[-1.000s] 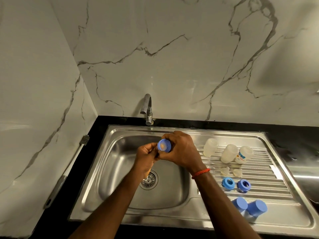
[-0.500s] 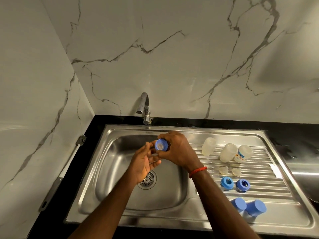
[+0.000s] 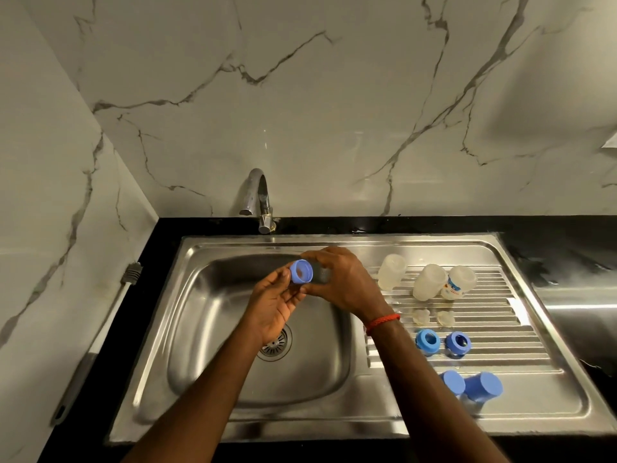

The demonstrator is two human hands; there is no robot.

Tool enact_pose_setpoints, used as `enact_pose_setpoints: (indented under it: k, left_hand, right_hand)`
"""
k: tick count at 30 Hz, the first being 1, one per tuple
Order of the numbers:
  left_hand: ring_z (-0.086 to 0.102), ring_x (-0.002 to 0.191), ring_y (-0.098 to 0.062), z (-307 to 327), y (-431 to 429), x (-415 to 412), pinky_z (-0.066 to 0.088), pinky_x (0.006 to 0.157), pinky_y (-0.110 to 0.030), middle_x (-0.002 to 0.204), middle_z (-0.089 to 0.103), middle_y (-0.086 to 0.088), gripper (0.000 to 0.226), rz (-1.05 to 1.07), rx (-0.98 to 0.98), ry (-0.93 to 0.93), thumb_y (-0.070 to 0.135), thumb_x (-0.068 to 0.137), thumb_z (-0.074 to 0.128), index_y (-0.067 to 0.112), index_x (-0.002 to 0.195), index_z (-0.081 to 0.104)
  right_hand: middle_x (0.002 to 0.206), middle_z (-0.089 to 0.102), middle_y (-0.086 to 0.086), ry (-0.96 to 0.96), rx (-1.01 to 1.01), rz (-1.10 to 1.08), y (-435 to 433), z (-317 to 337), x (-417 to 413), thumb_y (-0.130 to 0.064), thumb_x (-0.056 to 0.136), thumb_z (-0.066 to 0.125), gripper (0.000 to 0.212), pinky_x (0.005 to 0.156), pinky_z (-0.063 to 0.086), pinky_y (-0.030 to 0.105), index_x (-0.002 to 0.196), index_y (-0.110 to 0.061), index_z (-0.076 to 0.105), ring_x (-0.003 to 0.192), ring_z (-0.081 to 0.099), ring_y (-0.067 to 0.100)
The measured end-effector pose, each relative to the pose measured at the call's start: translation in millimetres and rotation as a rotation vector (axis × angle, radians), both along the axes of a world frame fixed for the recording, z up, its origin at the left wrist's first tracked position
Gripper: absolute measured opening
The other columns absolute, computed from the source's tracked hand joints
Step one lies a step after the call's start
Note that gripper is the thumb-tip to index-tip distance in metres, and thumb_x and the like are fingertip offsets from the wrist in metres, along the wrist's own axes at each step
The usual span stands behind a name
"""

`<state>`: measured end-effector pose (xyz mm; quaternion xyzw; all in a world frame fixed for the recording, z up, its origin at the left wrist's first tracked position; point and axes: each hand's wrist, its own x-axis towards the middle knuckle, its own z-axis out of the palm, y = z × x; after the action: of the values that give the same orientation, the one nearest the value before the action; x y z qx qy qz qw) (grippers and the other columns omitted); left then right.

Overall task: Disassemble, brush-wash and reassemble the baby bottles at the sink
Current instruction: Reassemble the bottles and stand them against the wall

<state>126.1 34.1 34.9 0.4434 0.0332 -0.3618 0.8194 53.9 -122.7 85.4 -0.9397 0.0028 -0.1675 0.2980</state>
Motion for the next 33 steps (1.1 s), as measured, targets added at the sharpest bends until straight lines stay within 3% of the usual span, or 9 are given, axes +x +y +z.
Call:
enact_pose_setpoints:
  k: [5, 8, 11, 14, 18, 21, 27, 33]
  left_hand:
    - [0.072, 0.102, -0.028, -4, -10, 11, 0.060, 0.085, -0.035, 0.118, 0.071, -0.018, 0.027, -0.004, -0.020, 0.023, 0.011, 0.101, 0.050, 0.005, 0.124, 0.061]
    - [0.073, 0.098, -0.029, -7, -15, 16, 0.061, 0.083, -0.033, 0.115, 0.072, -0.018, 0.029, -0.001, -0.023, 0.046, 0.010, 0.097, 0.053, 0.005, 0.123, 0.062]
    - [0.073, 0.095, -0.030, -10, -20, 21, 0.061, 0.081, -0.033, 0.113, 0.072, -0.018, 0.032, 0.005, -0.023, 0.051, 0.013, 0.088, 0.058, 0.005, 0.119, 0.064]
    - [0.073, 0.092, -0.029, -14, -26, 24, 0.061, 0.080, -0.032, 0.110, 0.072, -0.016, 0.026, 0.009, -0.012, 0.058, 0.011, 0.092, 0.055, 0.006, 0.116, 0.064]
    - [0.074, 0.090, -0.028, -16, -35, 29, 0.061, 0.078, -0.030, 0.108, 0.074, -0.013, 0.022, -0.007, 0.005, 0.042, 0.007, 0.098, 0.049, 0.007, 0.115, 0.064]
    - [0.074, 0.092, -0.026, -16, -40, 30, 0.061, 0.075, -0.029, 0.108, 0.075, -0.011, 0.024, -0.028, 0.005, 0.035, 0.006, 0.099, 0.046, 0.008, 0.117, 0.063]
    - [0.074, 0.094, -0.026, -21, -44, 32, 0.060, 0.075, -0.029, 0.112, 0.074, -0.012, 0.026, -0.045, 0.019, 0.038, 0.006, 0.101, 0.046, 0.008, 0.120, 0.064]
    - [0.074, 0.092, -0.027, -17, -41, 31, 0.060, 0.073, -0.030, 0.110, 0.074, -0.013, 0.024, -0.020, 0.021, 0.050, 0.007, 0.101, 0.047, 0.008, 0.117, 0.065]
  right_hand:
    - [0.102, 0.073, 0.007, 0.009, 0.001, -0.043, -21, -2, 0, -0.034, 0.073, 0.088, 0.050, 0.085, 0.043, 0.026, 0.115, -0.012, 0.071, 0.094, 0.065, 0.021]
    - [0.113, 0.070, 0.009, 0.099, -0.072, -0.227, -45, -11, -3, -0.037, 0.077, 0.084, 0.051, 0.092, 0.043, 0.033, 0.121, -0.017, 0.070, 0.109, 0.059, 0.030]
    - [0.116, 0.067, 0.012, 0.215, -0.237, -0.464, -67, -21, -7, -0.043, 0.082, 0.078, 0.050, 0.086, 0.048, 0.040, 0.124, -0.019, 0.067, 0.114, 0.052, 0.033]
    - [0.120, 0.063, 0.014, 0.339, -0.337, -0.612, -81, -29, -7, -0.049, 0.085, 0.072, 0.054, 0.084, 0.052, 0.043, 0.127, -0.017, 0.064, 0.118, 0.049, 0.034]
    - [0.136, 0.050, 0.017, 0.513, -0.360, -0.660, -92, -42, -4, -0.053, 0.086, 0.070, 0.063, 0.092, 0.050, 0.047, 0.138, -0.022, 0.052, 0.126, 0.042, 0.038]
    - [0.140, 0.043, 0.018, 0.629, -0.306, -0.649, -97, -54, -4, -0.043, 0.089, 0.070, 0.060, 0.093, 0.053, 0.050, 0.141, -0.025, 0.046, 0.126, 0.043, 0.040]
    - [0.139, 0.047, 0.018, 0.575, -0.287, -0.680, -100, -66, -7, -0.017, 0.095, 0.065, 0.046, 0.090, 0.056, 0.050, 0.139, -0.020, 0.051, 0.122, 0.051, 0.039]
    - [0.122, 0.061, 0.014, 0.339, -0.065, -0.579, -103, -43, -2, -0.033, 0.085, 0.078, 0.050, 0.085, 0.057, 0.043, 0.130, -0.022, 0.059, 0.104, 0.063, 0.031]
